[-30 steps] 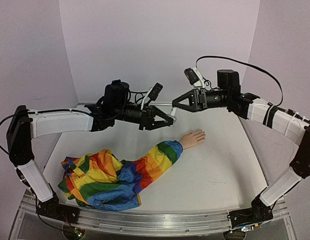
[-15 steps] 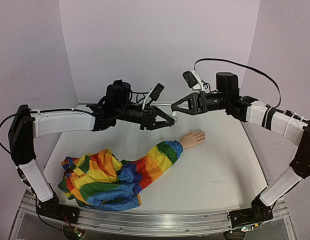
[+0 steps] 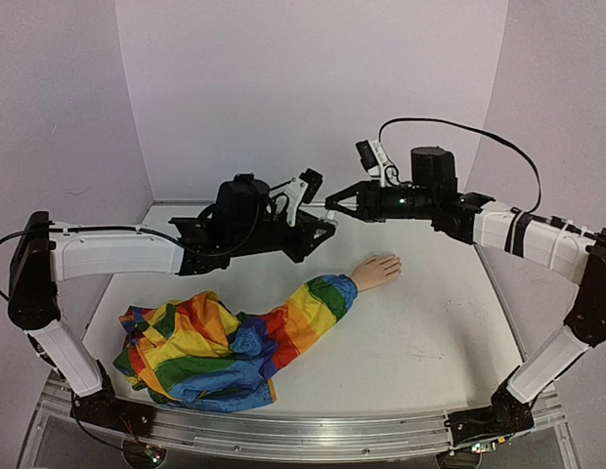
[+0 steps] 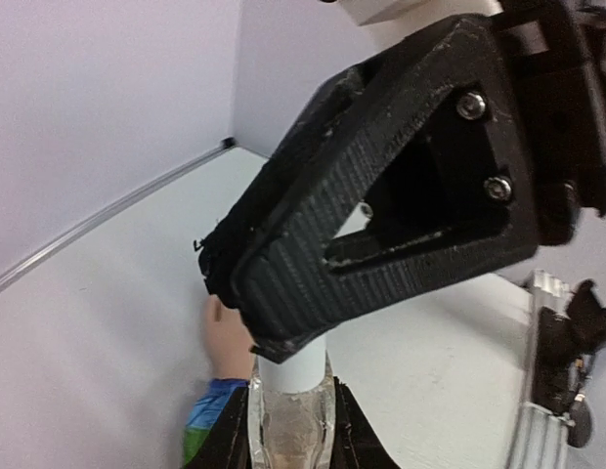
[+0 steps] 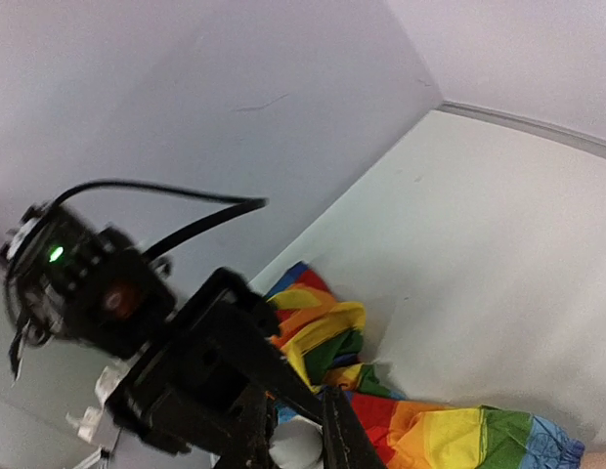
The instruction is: Paint the nails
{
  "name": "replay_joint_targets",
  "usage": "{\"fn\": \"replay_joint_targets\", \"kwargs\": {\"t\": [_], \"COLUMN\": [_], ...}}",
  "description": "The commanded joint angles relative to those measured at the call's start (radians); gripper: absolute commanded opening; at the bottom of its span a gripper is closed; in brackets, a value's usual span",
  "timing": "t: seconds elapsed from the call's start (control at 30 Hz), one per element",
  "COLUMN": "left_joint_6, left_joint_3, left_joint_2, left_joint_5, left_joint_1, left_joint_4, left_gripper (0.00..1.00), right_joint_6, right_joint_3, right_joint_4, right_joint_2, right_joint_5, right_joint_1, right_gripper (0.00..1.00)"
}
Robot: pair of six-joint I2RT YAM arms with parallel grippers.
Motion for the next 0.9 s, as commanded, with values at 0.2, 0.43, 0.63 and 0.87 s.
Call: {"fn": "replay_joint_targets", "kwargs": {"t": [0.2,0.43,0.63,0.87], "left_joint_6": [0.246,0.228,0.176,-0.052], "left_joint_3": [0.044,0.039,0.054,0.093], "left_joint_2": [-0.019,-0.017,-0.009,0.015], "left_joint_5": [-0.426,-0.29,-0.128,0.42], "left_joint_1": [-0.07,-0.069,-0.046,0.082], "left_joint_4": [0.094,0.084,0.063,0.064], "left_gripper": [0.0,0.0,0.0,0.0], "right_joint_6": [0.135,-0.03,-0.099,-0.128], "right_joint_3": [0.036,0.059,0.068,0.096], "right_joint_4": [-0.188,-0.193,-0.211,-0.189], "right_joint_2": [0.014,-0.078,-0.098,-0.049], "right_joint_5": [0.77,0.595,0.227,-0.225], "right_joint_1": [0.283,0.171,0.008,-0.04], "right_gripper": [0.0,0.24,0.67,0.82]}}
